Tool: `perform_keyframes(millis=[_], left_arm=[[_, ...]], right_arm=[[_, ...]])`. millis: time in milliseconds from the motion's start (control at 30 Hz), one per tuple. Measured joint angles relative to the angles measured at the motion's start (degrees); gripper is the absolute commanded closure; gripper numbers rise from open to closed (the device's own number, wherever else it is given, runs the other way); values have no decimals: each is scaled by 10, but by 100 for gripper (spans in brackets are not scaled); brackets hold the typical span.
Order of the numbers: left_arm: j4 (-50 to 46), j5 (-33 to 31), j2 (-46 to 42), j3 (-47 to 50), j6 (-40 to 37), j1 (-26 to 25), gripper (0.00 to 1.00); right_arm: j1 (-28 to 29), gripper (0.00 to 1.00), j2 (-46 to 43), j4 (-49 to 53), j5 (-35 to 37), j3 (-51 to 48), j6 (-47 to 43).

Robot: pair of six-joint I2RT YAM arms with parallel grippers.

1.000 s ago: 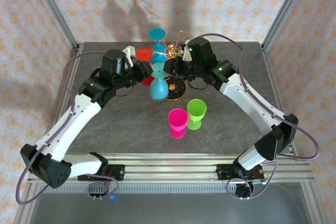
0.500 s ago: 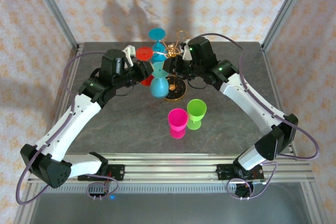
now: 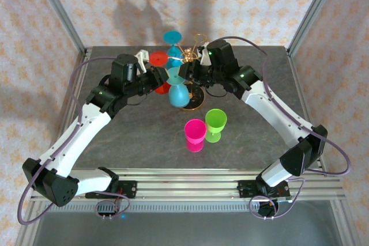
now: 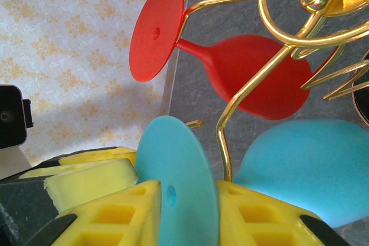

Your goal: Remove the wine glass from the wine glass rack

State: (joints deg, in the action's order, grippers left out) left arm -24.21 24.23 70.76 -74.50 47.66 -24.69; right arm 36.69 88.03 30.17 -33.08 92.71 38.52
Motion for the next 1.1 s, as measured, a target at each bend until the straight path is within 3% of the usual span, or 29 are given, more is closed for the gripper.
perform_keyframes(millis=[333,400,700,1100], left_arm=[[1,4,0,7,3,3,79],[0,4,0,12,3,3,74],[1,2,-24,12,5,3,54],[-1,-12,-89,18,5,3,51]], right_arm=[[-2,95,0,-18,-12,-8,15],[-1,99,0,-26,-15,-8,16],[-1,100,0,-26,-17,-9,19],[-1,100,0,-37,-17,-17,50]])
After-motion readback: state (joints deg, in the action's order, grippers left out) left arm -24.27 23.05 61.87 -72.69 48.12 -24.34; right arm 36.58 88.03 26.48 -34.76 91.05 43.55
